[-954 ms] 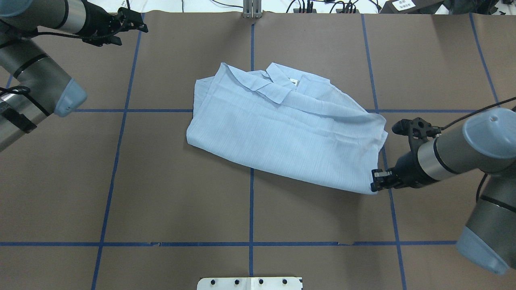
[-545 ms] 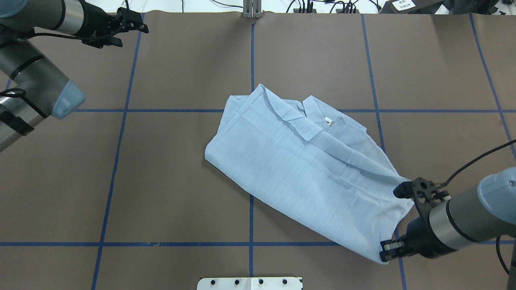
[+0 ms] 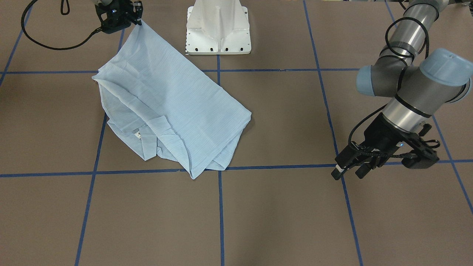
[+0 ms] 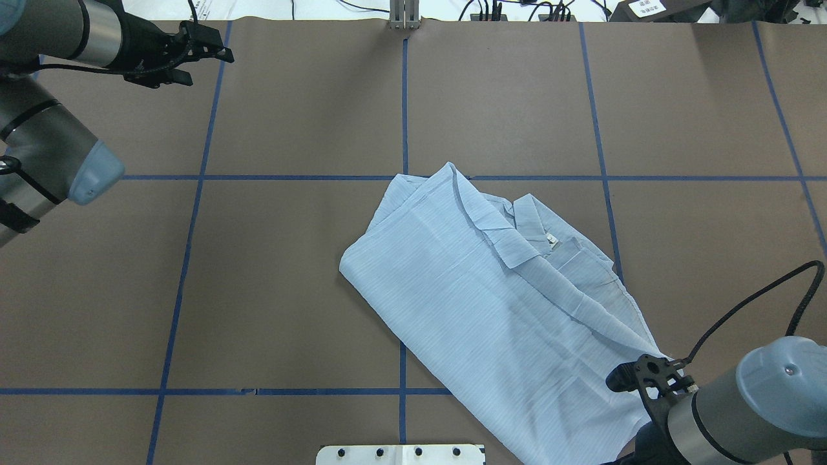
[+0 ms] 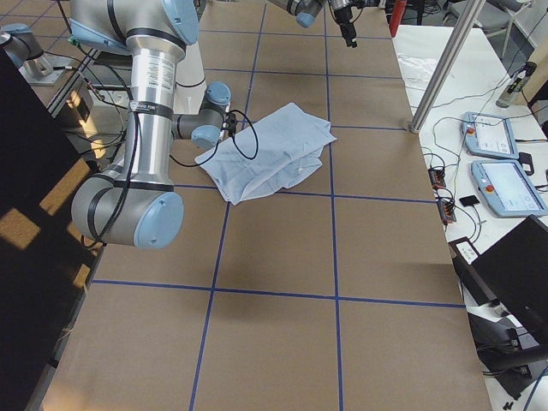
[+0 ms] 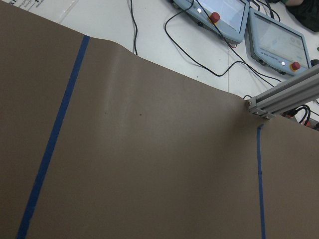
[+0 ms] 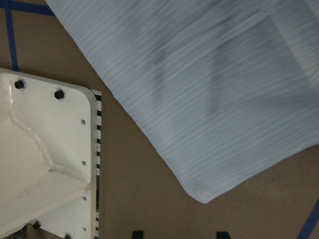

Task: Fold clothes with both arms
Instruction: 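Release the shirt with the right gripper while the left gripper moves toward the shirt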

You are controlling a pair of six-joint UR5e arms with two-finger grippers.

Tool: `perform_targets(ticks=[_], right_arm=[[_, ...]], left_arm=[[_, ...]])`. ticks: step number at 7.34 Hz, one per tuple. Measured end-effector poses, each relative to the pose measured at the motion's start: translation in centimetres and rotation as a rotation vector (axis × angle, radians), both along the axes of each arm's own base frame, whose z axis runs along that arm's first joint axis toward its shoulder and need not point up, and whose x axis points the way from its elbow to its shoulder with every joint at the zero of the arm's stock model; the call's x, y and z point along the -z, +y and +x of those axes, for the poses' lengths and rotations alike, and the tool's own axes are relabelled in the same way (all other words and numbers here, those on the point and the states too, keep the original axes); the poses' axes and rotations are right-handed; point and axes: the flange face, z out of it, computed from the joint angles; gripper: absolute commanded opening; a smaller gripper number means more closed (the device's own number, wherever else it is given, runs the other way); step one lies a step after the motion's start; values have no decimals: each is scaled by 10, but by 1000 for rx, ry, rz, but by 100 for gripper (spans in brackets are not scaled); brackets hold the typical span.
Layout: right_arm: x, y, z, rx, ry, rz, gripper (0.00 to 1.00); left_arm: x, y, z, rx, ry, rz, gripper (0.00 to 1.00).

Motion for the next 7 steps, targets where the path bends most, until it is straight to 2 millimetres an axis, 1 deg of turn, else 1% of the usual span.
perform_targets(ticks=[1, 2, 3, 4, 5, 6, 7], right_arm=[[13, -16, -1, -52, -31, 17, 100], [29, -42, 3, -124, -71, 33, 100], [42, -72, 12, -203, -101, 47, 100], [52, -100, 24, -278, -122, 60, 100], [57, -122, 34, -335, -132, 71, 100], [59, -136, 39, -374, -135, 82, 100], [60, -144, 40, -401, -135, 91, 100]], left_arm=[[4, 14, 4, -33, 18, 1, 100], [8, 38, 18, -75, 47, -21, 99], [15, 69, 47, -100, 79, -63, 98], [25, 102, 83, -105, 95, -114, 96], [38, 132, 121, -97, 76, -161, 93], [56, 160, 160, -86, 23, -196, 89], [69, 182, 194, -81, -34, -214, 86]])
